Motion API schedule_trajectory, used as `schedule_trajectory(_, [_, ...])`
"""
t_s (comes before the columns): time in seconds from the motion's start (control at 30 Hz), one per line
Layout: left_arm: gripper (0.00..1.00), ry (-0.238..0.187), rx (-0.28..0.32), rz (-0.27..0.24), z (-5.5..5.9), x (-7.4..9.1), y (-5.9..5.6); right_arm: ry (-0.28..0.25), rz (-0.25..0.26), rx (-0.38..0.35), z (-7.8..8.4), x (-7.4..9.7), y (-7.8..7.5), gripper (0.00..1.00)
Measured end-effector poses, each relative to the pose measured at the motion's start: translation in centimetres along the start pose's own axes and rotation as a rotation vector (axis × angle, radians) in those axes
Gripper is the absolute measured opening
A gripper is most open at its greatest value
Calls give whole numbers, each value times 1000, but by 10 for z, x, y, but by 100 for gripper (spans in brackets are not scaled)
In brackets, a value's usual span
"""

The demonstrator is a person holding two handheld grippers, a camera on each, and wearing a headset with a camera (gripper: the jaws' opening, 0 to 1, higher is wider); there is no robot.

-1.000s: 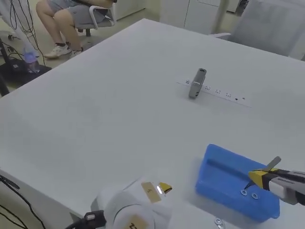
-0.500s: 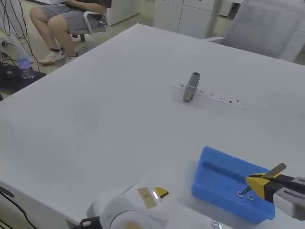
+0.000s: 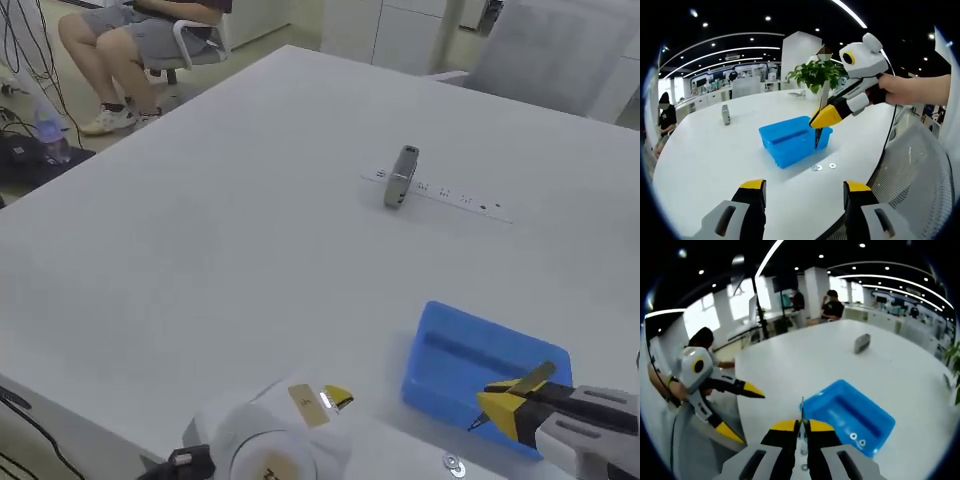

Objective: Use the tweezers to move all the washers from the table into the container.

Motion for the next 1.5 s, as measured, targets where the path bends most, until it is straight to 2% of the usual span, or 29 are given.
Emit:
schedule_trajectory(0.1, [62,2,-2,0,0,0,0,23,-8,-6,11,-8,0,3])
schedule_trajectory(0.27, [62,4,0,2,1,0,0,39,-12,-23,18,-16,2,4])
schedule_trajectory(0.5, [62,6,-1,4,1,-1,0,73,-18,0,29,-27,6,4])
schedule_trajectory(0.9, [62,8,-2,3,2,-1,0,109,-10,32,37,-32,5,4])
schedule_trajectory(1.07, [62,8,-2,2,2,-1,0,105,-15,34,38,-31,9,4])
schedule_trajectory(1.23, [62,10,-5,4,2,-1,-1,110,5,90,36,-30,8,4])
schedule_trajectory(1.5, [62,11,-6,2,1,0,-1,103,17,92,36,-29,4,4])
Point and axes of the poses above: the centre of the closed fingertips' face, and the gripper's own axes: x roughly backward along the fingers, y roughly to its left, z roughly out of its underside, the point moved 2 cm from there along x, roughly backward along the fingers, and after that the axes turned 2 degrees about z, right-handed, at the moved point
